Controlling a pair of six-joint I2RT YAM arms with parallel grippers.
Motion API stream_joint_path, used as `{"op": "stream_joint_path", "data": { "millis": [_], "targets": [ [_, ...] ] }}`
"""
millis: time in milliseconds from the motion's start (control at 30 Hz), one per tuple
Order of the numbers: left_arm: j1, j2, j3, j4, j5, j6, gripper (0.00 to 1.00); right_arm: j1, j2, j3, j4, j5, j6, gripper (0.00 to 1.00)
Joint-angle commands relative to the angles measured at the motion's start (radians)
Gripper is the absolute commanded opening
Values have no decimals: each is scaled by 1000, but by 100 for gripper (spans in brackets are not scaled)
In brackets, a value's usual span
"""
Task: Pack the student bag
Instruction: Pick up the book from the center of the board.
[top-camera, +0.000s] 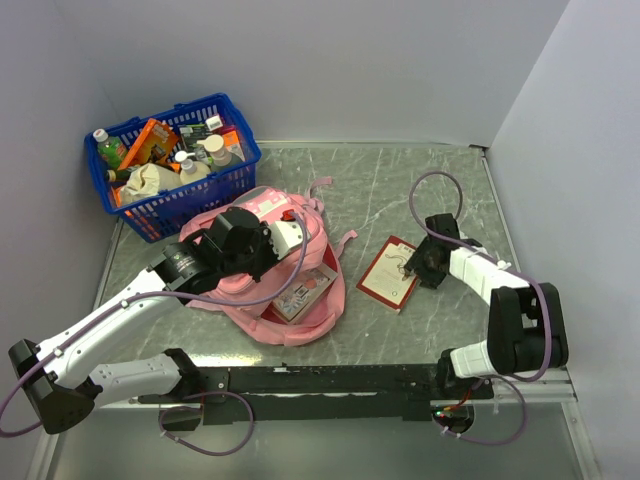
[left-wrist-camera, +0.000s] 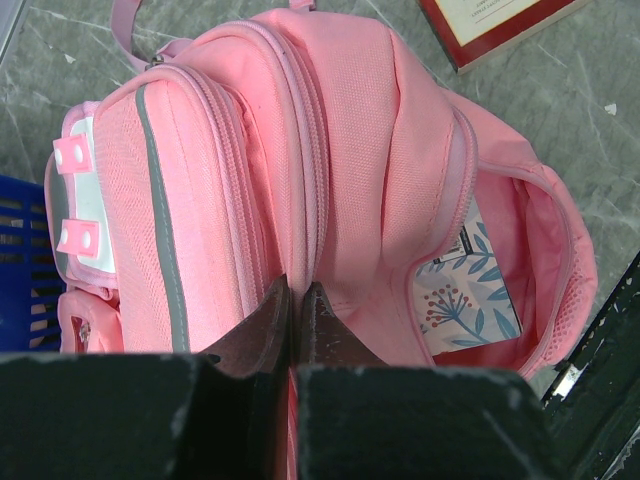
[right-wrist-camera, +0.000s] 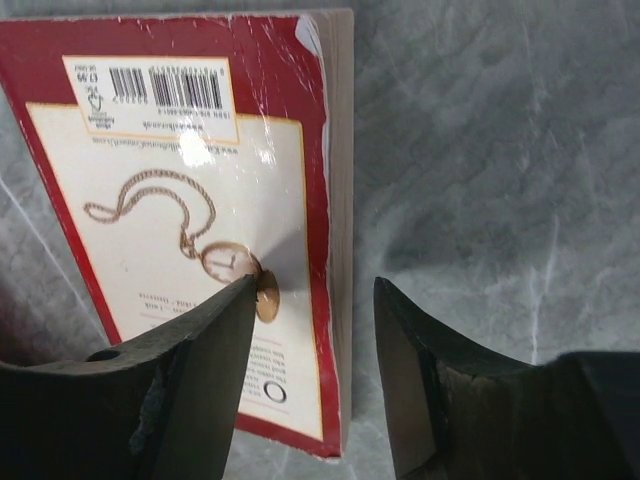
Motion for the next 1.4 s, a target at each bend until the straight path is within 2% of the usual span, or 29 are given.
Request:
{"op": "stream_joint_path", "data": {
  "millis": [0, 200, 233, 367, 433, 533, 700, 1033, 1367],
  "targets": [
    [-7, -19, 81, 127, 31, 3, 5, -5, 29, -2, 117, -5, 13, 55],
    [-6, -25, 72, 119, 29, 6, 5, 3, 0, -70, 256, -94, 28, 51],
    [-6, -25, 69, 121, 29, 7, 6, 8, 3, -68, 268, -100, 27, 46],
    [-7, -27, 67, 124, 29, 6, 6, 57, 77, 12, 248, -91, -7, 35],
    [-6, -27, 63, 125, 31, 4, 6, 72, 120, 53, 243, -131, -47, 34],
    [-7, -25, 64, 122, 31, 4, 6, 104, 231, 138, 219, -166, -90, 39],
    [-7, -25, 64, 121, 28, 4, 5, 144, 287, 192, 254, -225, -104, 44],
    [-7, -19, 61, 124, 31, 7, 6, 233, 237, 206, 345, -340, -47, 47],
    [-7, -25, 47, 132, 31, 10, 5, 287, 152, 208, 348, -366, -7, 48]
  ]
}}
